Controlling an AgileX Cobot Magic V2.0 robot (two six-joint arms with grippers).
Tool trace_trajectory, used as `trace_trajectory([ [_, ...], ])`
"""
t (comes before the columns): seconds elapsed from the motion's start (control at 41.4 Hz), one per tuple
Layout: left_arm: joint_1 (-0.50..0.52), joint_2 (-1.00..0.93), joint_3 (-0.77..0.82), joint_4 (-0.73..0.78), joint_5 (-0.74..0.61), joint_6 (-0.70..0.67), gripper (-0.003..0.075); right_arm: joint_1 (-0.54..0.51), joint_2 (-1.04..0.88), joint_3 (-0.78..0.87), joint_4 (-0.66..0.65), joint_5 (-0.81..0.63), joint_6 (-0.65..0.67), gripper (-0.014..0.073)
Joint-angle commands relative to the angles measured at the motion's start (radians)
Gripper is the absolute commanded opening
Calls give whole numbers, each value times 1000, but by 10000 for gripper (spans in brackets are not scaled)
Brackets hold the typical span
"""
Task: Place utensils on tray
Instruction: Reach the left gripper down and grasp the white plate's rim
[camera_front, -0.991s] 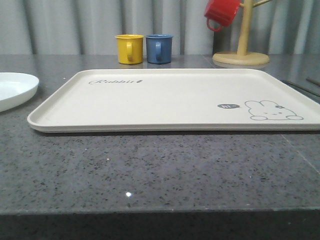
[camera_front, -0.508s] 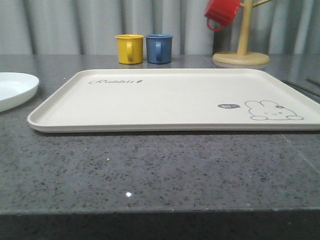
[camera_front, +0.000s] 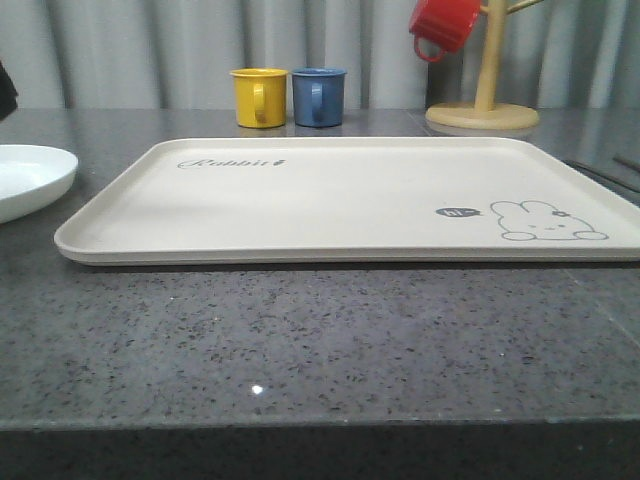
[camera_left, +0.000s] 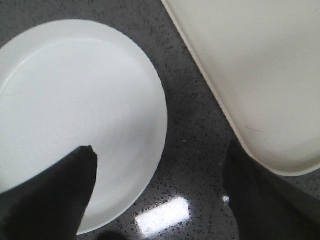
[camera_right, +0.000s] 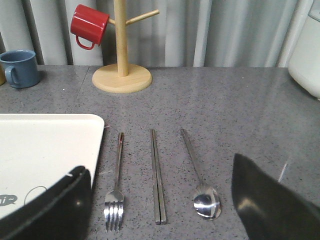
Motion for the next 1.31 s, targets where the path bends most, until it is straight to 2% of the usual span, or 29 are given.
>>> trace_trajectory([
  [0.0,-9,80,-116,12,81,2,503,-6,15,-32,0,-75,-8,600],
  [0.145,-9,206,-177,10,168,27,503,-6,15,-32,0,-75,-8,600],
  [0.266,-9,268,-186,10,169,27,496,-6,15,-32,0,-75,-8,600],
  [0.363,-9,291,-186,10,158,27,454,-6,15,-32,0,-75,-8,600],
  [0.629,-9,318,-186,12,151,27,242,-6,15,-32,0,-75,-8,600],
  [0.846,-9,318,-188,12,145,27,-13,-6,15,-32,0,-75,-8,600],
  [1.064,-16,286,-220,60,145,27,-19,-6,15,-32,0,-75,-8,600],
  [1.282,-77,220,-378,76,149,27,-19,-6,15,-32,0,-75,-8,600],
])
